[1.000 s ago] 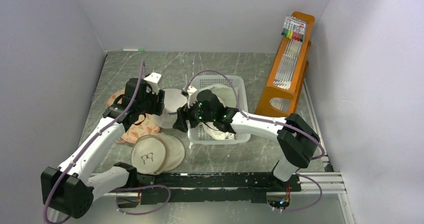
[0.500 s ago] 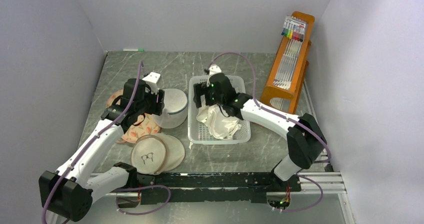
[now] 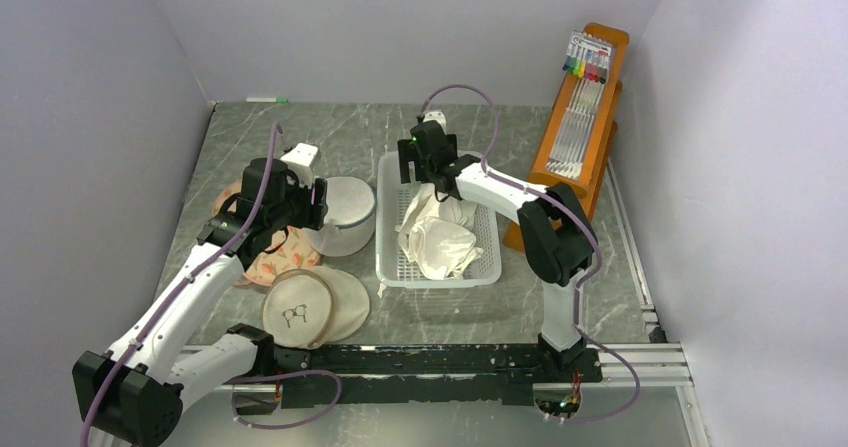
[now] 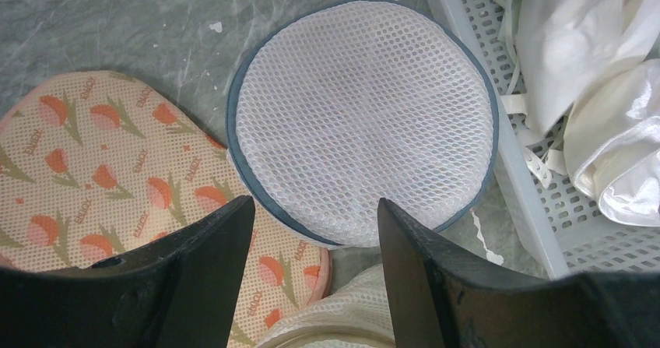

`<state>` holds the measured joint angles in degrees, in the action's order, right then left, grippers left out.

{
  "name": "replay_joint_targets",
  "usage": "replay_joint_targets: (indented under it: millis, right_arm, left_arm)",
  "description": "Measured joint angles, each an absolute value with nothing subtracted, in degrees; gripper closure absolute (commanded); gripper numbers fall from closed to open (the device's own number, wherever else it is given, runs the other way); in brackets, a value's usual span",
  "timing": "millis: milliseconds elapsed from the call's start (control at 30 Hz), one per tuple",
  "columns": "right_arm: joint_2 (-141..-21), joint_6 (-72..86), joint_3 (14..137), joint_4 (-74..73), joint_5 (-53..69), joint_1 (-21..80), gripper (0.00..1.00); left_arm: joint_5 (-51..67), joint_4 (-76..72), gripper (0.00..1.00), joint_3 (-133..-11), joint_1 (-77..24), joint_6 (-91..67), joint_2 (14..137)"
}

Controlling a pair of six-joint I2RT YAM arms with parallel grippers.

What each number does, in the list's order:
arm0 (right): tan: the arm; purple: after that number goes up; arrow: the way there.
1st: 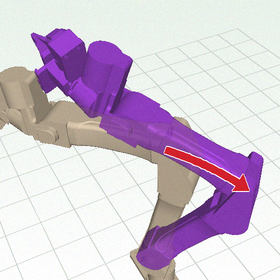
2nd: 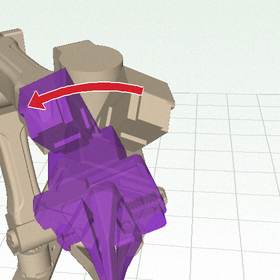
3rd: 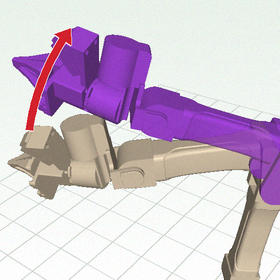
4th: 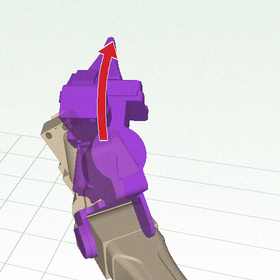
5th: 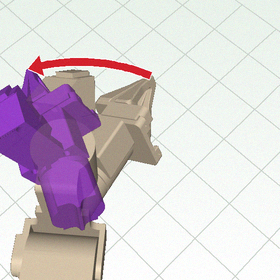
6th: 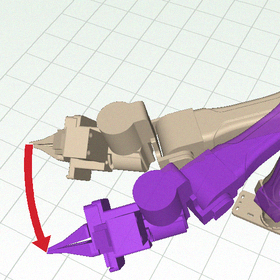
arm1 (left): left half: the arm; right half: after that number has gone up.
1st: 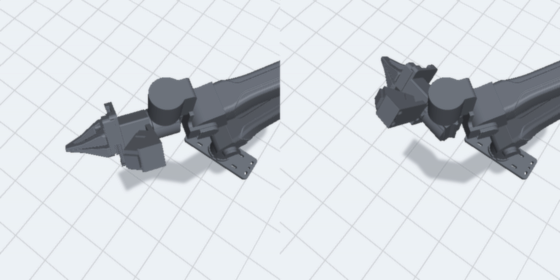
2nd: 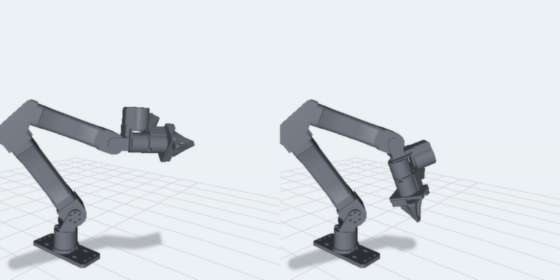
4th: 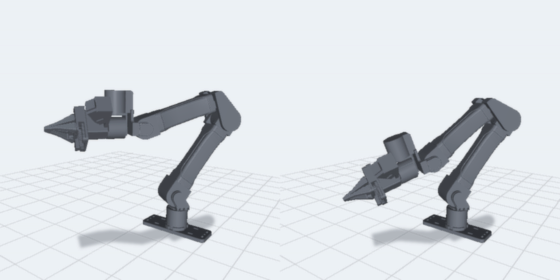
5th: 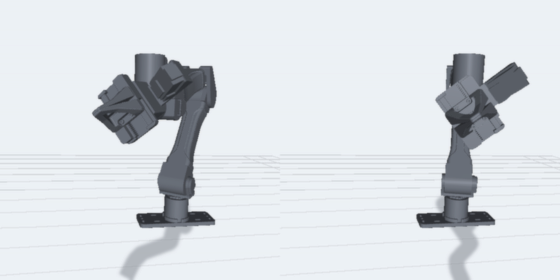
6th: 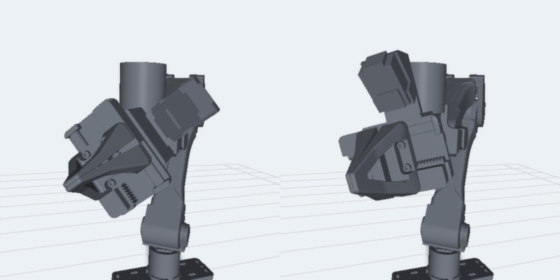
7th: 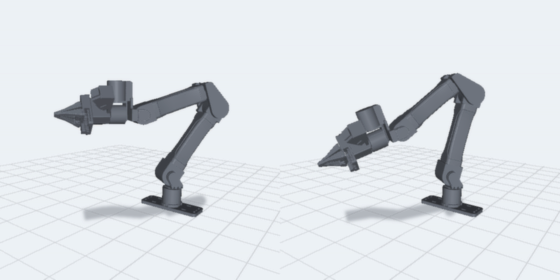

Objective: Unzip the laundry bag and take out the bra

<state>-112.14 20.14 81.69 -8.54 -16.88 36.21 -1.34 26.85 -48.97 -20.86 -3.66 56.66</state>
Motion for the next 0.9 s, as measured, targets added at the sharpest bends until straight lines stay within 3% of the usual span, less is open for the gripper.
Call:
replay_joint_targets:
  millis: [367, 567, 733, 900]
  right_arm:
    - [-121.75, 8.64, 87.68, -1.43, -18.24, 33.98, 0.10]
    - [-127.35, 2.09, 97.25, -1.76, -18.98, 31.64, 0.09]
    - [-123.31, 0.82, 98.30, -5.98, -20.53, 33.98, 0.09]
    - [-110.59, 0.64, 93.97, -9.91, -24.08, 43.13, 0.09]
  left_arm:
    - [-1.28, 26.85, 0.30, -48.95, -20.95, -3.66, 56.62]
    - [-1.28, 26.85, 0.30, -48.95, -20.95, -3.66, 56.62]
    - [-1.32, 26.85, 0.30, -48.95, -20.97, -3.66, 56.62]
    - [-2.83, 26.89, 0.28, -48.95, -20.99, -3.88, 56.10]
